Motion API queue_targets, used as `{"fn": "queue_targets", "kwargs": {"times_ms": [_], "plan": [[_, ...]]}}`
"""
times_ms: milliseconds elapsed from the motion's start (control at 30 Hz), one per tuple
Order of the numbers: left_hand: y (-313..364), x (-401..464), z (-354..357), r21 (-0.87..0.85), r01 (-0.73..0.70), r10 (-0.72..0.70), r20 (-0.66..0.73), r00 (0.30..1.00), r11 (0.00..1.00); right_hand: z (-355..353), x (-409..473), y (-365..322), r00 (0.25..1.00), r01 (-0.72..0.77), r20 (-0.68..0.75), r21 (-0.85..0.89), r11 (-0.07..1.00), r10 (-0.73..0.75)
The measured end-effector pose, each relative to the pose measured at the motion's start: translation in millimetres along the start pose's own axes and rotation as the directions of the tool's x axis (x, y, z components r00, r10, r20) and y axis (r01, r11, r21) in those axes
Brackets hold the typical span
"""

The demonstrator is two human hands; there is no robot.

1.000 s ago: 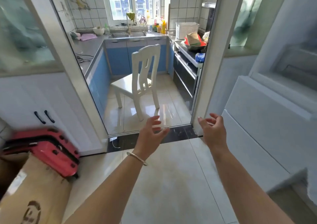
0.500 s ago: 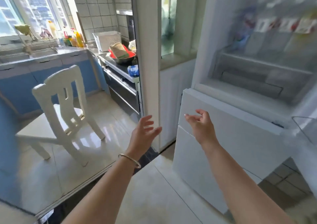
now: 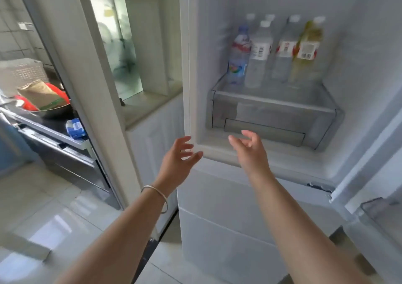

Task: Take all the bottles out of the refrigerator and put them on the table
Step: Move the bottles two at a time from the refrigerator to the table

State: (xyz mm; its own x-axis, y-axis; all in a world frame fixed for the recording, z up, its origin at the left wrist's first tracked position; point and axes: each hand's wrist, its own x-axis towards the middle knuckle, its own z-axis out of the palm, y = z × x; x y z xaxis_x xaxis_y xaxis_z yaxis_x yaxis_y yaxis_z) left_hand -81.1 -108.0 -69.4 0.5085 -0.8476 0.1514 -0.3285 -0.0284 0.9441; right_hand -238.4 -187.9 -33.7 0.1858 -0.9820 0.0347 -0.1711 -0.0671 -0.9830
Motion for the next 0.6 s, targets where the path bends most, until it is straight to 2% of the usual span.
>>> {"fn": "queue_targets", "kwargs": {"times_ms": [233,400,500,600], "plan": [[33,118,54,-0.057,-0.094,0.094,-0.015,0.995,0.994,8,128,-20,0.993,0.078,-0.094,0.086,0.993,-0.070],[61,197,92,-0.154,-0.109,0.107,-0.020,0.994,0.982,3,202,-40,0.965,0.198,-0.190,0.064,0.978,-0.182],[74,230,108,-0.223,-0.122,0.127,0.009,0.992,0.967,0,231,-44,0.960,0.205,-0.200,0.029,0.978,-0.196],[84,265,117,-0.199,-0.157,0.157,-0.017,0.987,0.967,-3,259,-48,0.956,0.212,-0.205,-0.015,0.977,-0.211]]}}
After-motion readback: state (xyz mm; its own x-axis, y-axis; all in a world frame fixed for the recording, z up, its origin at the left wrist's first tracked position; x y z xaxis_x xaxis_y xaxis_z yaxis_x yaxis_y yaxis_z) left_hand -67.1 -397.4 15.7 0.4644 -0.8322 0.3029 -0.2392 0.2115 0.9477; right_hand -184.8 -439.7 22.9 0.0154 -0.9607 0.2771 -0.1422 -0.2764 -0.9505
